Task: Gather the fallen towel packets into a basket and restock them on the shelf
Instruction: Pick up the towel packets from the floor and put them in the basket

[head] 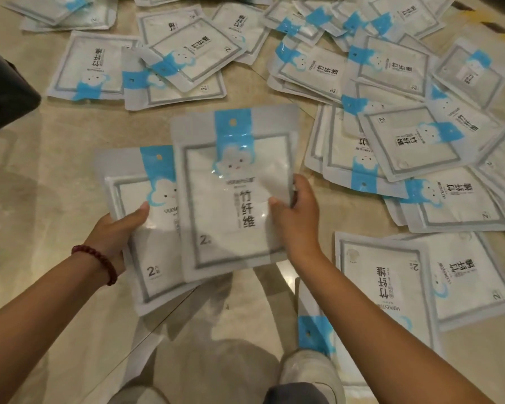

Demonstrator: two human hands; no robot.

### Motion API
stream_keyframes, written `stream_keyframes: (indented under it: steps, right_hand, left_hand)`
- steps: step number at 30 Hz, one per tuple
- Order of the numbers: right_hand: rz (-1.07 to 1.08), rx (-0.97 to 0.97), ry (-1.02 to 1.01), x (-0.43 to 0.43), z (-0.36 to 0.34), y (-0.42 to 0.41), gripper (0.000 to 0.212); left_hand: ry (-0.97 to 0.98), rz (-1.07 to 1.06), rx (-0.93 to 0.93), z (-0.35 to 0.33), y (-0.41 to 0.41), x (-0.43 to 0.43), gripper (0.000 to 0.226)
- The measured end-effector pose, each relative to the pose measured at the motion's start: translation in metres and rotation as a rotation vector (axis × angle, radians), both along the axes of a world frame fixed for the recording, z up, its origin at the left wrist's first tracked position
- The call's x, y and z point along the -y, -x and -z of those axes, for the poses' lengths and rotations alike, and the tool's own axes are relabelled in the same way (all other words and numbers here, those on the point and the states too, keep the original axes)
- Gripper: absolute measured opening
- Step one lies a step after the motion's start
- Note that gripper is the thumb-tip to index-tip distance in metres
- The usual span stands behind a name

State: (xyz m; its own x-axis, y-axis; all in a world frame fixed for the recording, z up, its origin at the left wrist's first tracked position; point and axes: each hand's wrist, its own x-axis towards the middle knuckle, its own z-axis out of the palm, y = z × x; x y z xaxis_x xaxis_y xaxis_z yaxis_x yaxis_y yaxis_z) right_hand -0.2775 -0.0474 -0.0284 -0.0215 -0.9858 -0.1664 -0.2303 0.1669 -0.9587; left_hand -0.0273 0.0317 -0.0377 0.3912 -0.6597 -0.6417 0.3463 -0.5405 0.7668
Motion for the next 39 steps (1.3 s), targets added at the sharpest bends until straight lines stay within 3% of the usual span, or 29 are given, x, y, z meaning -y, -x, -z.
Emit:
stream_keyframes:
  steps: [3,7,12,14,17,18,22,24,27,29,33,36,39]
  right_hand:
    - [-0.159,-0.079,-0.047,-0.008,0.003,-0.014,0.029]
    - [-0.251,-0.071,-0.096,-0.016,0.01,-0.023,0.021]
    - [-0.378,-0.152,-0.299,-0.023,0.02,0.004,0.025]
    - [-0.536,-0.343,-0.342,-0.02,0.025,0.03,0.038]
    - [-0.954,-1.045,-0.241,-0.014,0.037,0.073,0.059]
    - [-1.079,-1.181,-0.167,-0.014,0.041,0.085,0.06]
    - [-1.263,-1.193,0.015,-0.028,0.054,0.108,0.028]
    - [-1.133,-1.101,0.062,-0.028,0.053,0.112,0.018]
    - [-0.685,-0.854,-0.072,-0.004,0.041,0.108,0.013]
    - [-0.502,-0.733,-0.085,0.017,0.036,0.098,0.011]
    - [-0.207,-0.668,-0.043,0.043,0.037,0.077,0.008]
    - [0.093,-0.473,-0.12,0.051,0.042,0.071,0.018]
    - [0.113,-0.362,-0.305,0.045,0.05,0.071,0.059]
  left_hand:
    - [-0.017,0.027,-0.017,-0.008,0.021,0.011,0.05]
    - [0.017,0.023,-0.077,-0.017,0.041,0.019,0.045]
    - [-0.023,0.01,0.008,-0.009,0.048,0.01,0.044]
    - [-0.025,0.032,0.029,-0.005,0.05,0.007,0.042]
    - [-0.032,0.024,0.034,0.003,0.046,0.008,0.041]
    - [-0.031,0.02,0.031,0.003,0.044,0.011,0.041]
    - [0.01,0.06,0.038,-0.002,0.041,0.02,0.04]
    - [0.045,0.081,0.04,-0.004,0.042,0.023,0.04]
    - [0.054,0.093,0.048,-0.005,0.042,0.027,0.039]
    - [0.032,0.092,0.08,-0.004,0.038,0.028,0.04]
    - [0.016,0.066,0.181,-0.004,0.021,0.026,0.028]
    - [0.006,0.009,0.23,-0.002,0.005,0.023,0.026]
    - [-0.041,-0.059,0.217,0.005,-0.005,0.016,0.031]
